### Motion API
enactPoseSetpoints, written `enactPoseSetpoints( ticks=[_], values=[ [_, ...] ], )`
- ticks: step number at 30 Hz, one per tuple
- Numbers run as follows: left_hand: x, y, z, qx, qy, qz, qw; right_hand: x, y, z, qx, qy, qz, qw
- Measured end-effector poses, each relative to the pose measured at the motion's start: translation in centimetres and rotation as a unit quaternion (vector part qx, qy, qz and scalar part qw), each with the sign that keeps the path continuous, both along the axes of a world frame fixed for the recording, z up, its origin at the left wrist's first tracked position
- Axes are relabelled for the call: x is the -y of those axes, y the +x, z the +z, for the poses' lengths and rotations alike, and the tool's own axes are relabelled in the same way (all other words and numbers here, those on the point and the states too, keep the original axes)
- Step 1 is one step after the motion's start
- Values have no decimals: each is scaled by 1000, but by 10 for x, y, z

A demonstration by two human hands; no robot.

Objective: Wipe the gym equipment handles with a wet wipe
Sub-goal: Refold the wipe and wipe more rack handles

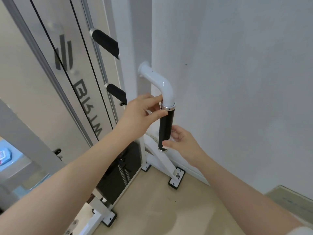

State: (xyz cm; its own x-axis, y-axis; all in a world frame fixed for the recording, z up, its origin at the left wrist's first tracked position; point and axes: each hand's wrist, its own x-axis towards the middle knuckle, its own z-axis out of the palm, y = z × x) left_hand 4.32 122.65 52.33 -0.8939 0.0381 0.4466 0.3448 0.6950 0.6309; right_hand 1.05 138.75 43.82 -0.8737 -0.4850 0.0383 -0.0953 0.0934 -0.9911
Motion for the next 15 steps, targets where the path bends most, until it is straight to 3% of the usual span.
enactPoseSetpoints(
  ticks=[5,7,11,15],
  values=[
    [9,10,-1,19,23,-24,999,15,2,46,-36,-129,-54,990],
    [14,13,1,24,18,-30,999,22,15,30,-21,-115,-83,990],
    [26,15,3,22,-17,-64,998,37,43,-7,5,8,-124,992],
    [32,11,0,26,-20,-100,994,48,40,21,-33,-83,-220,971]
  ],
)
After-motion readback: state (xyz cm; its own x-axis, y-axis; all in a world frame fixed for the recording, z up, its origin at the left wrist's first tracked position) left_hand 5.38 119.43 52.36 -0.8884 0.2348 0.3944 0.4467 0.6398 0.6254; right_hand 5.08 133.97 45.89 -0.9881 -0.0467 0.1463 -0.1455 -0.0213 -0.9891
